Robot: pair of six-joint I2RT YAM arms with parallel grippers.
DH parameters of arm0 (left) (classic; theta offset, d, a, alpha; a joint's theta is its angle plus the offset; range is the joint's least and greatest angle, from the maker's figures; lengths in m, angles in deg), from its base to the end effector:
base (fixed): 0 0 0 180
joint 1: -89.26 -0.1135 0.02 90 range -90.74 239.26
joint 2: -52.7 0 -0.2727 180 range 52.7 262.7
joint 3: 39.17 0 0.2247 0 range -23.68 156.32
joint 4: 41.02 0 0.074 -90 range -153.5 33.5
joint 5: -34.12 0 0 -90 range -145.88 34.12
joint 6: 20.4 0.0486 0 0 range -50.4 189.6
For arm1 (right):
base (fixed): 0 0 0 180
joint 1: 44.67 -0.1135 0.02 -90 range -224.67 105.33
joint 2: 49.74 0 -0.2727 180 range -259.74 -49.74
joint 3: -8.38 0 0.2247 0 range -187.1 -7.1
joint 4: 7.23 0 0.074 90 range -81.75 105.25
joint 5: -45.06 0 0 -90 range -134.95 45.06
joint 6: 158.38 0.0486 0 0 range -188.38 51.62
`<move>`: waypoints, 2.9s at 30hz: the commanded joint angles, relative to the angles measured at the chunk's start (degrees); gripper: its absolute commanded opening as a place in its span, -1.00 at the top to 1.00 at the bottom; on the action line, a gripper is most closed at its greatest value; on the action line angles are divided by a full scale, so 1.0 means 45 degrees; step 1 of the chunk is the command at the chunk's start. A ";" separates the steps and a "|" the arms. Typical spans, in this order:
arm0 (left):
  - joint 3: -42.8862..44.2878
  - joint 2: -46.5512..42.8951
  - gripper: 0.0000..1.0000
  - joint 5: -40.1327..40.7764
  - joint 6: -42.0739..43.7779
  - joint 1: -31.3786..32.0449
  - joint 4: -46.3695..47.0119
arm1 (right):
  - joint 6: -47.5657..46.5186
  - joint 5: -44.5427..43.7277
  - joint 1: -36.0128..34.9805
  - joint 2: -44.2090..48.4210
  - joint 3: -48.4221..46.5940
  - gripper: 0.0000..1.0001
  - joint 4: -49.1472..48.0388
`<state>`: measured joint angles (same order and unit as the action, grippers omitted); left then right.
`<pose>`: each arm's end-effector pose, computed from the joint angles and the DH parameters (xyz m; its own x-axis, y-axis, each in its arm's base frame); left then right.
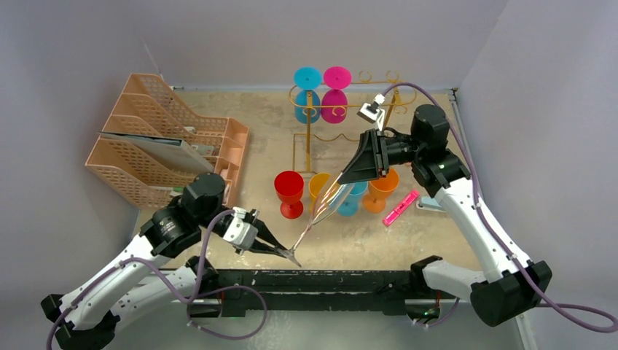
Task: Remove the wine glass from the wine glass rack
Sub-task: Place the wine glass at the center of the board.
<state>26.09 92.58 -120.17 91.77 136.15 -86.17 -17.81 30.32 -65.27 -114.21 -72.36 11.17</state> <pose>0.0386 -0.1053 0.3525 0.1241 0.1070 -0.9865 0.9171 -0.3919 0.0729 0.1749 0.1159 0.4193 -0.7900 -0.0870 -0.6069 -0.6045 -0.0546 0.7947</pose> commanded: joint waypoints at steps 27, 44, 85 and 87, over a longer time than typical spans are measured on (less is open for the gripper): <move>0.1937 0.1518 1.00 0.2335 0.3733 -0.0049 -0.3621 | -0.2090 0.0537 -0.1184 -0.0354 -0.0891 0.52 0.2438; 0.2151 0.1376 1.00 0.3047 0.3906 -0.0050 -0.3729 | -0.2963 -0.0085 -0.1783 -0.0147 -0.0871 0.98 0.3143; 0.1238 0.0938 1.00 0.5641 0.2586 -0.0050 -0.2153 | -0.4342 -0.1285 -0.2239 -0.0337 -0.1470 1.00 0.5066; 0.1216 0.0859 1.00 0.5701 0.2569 -0.0050 -0.2182 | -0.4381 -0.1278 -0.2251 -0.0278 -0.1493 1.00 0.5063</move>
<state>31.97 95.51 -102.12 108.19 136.70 -106.74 -34.60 23.74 -72.44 -116.46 -77.14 32.13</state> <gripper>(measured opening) 0.049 0.099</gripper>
